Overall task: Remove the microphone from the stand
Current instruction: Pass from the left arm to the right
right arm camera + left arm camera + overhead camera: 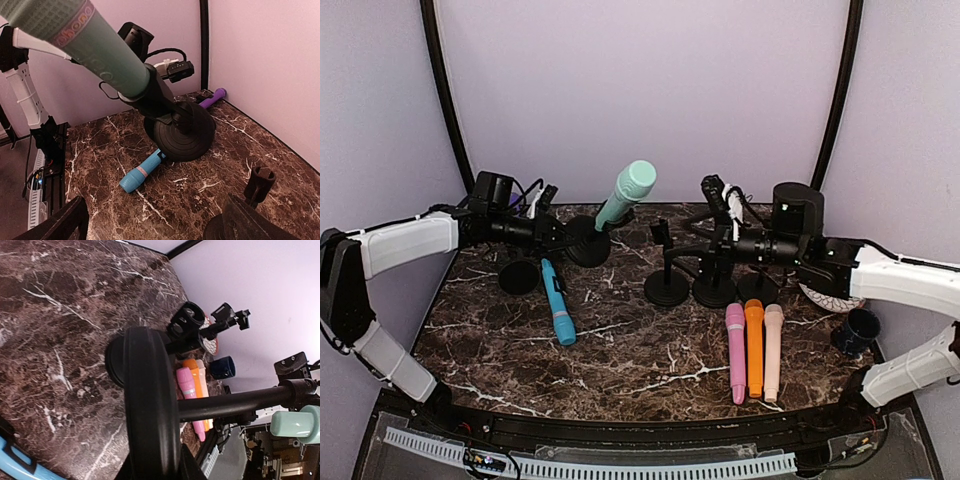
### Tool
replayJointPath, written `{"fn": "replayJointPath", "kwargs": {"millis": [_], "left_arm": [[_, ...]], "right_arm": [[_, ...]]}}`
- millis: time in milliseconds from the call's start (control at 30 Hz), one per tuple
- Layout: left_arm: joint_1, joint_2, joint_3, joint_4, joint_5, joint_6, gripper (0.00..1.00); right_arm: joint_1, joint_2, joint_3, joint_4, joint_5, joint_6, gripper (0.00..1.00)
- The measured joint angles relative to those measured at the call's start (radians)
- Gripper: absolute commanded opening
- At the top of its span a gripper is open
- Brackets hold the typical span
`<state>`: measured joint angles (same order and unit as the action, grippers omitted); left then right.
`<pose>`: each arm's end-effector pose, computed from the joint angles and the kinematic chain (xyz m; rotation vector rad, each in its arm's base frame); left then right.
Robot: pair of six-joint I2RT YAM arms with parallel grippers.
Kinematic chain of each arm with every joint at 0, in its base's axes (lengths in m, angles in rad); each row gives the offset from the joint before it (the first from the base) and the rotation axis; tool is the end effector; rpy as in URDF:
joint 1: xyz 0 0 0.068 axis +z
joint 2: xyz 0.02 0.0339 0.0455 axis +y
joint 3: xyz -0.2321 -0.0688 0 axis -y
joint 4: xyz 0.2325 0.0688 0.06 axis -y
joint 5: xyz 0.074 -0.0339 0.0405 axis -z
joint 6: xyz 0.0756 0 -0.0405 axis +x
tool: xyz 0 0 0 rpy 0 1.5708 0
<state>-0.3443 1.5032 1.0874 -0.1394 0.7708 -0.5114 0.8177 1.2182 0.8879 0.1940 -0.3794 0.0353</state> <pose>0.3119 -0.1678 0.2385 0.3082 2.2115 -1.3068 0.1999 0.2542 0.2931 -0.9477 1.5212 0.9468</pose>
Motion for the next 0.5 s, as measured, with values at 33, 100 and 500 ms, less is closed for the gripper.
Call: {"fn": "replayJointPath", "kwargs": {"millis": [33,100,500], "left_arm": [[-0.009,0.0,0.0,-0.004,0.021,-0.004,0.0],[-0.026,0.0,0.0,-0.019,0.062,-0.01,0.0],[-0.158,0.006,0.004,-0.1,0.232,0.029,0.0]], "right_arm": [[0.005,0.01,0.004,0.0,-0.015,-0.015,0.91],[0.015,0.033,0.019,0.0,-0.04,-0.037,0.89],[0.079,0.09,0.037,0.171,-0.157,-0.107,0.68]]}}
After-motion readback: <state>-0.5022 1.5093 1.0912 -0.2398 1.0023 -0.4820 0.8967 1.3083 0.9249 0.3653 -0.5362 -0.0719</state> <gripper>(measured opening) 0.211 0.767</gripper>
